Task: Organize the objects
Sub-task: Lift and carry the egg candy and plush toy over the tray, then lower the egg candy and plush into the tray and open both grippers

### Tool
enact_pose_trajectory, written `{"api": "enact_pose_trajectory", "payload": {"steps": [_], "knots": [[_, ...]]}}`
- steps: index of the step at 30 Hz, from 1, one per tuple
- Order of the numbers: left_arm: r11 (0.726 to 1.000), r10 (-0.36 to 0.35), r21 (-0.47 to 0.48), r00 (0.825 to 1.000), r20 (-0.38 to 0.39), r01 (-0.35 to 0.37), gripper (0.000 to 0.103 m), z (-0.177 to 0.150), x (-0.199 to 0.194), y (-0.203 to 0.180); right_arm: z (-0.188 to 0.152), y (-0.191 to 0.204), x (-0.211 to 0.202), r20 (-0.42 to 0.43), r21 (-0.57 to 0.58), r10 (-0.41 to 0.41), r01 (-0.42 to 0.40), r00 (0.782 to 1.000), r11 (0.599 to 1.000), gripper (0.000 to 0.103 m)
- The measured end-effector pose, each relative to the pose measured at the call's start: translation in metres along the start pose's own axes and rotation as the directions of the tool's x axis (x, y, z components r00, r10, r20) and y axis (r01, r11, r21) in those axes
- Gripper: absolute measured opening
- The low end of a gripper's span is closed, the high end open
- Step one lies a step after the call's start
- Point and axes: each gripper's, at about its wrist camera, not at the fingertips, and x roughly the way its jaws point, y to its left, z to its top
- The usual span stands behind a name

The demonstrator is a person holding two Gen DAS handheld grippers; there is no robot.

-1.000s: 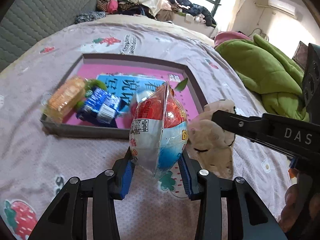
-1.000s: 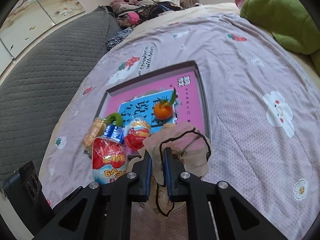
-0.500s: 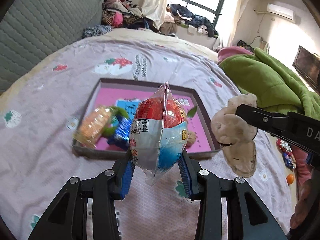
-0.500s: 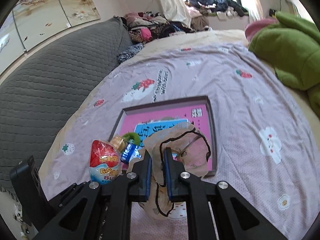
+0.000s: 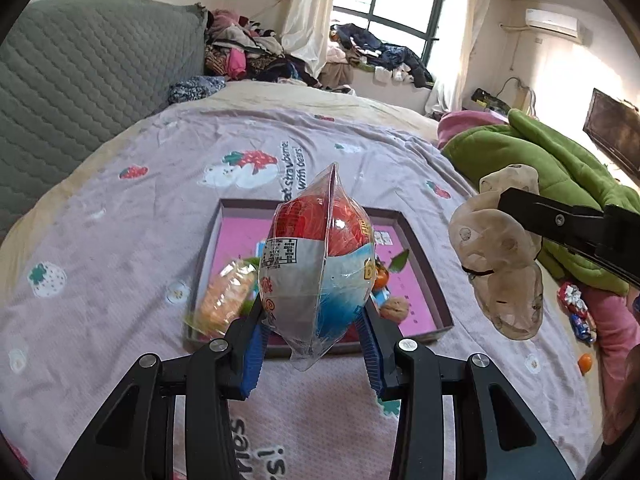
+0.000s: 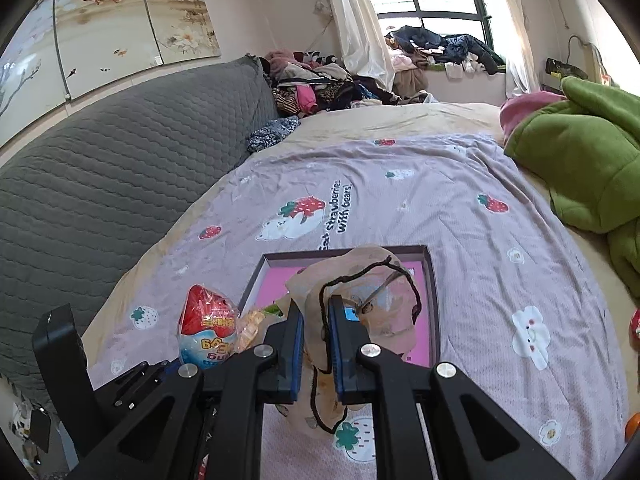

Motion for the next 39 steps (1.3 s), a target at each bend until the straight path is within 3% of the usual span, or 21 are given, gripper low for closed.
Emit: {"api": "enact_pose_trajectory", "payload": {"steps": [9, 17, 28, 39], "knots": [[0.999, 0.024, 0.027, 1.0, 0.016, -0.025, 0.043, 0.026, 0.008, 0.012, 0.016, -0.002, 0.016, -0.008, -0.016, -0.035, 0.035, 0.999, 0.999, 0.012], [0.998, 0.034, 0.044, 0.999, -0.008, -0.034, 0.043, 0.038, 0.039, 0.021, 0.021, -0.021, 0.052, -0.049, 0.0, -0.066, 0.066, 0.997, 0.998, 0.012], [0.997, 0.035, 0.077, 0.997, -0.072, -0.03, 0.043, 0.029, 0.096, 0.016, 0.001, -0.055, 0.111, -0.141, 0.053, -0.077, 0.085, 0.987, 0.995, 0.012], [0.995, 0.039, 0.094, 0.989, -0.143, -0.026, 0.043, 0.011, 0.138, 0.011, -0.028, -0.066, 0.158, -0.244, 0.031, -0.111, 0.122, 0.963, 0.992, 0.013]]}}
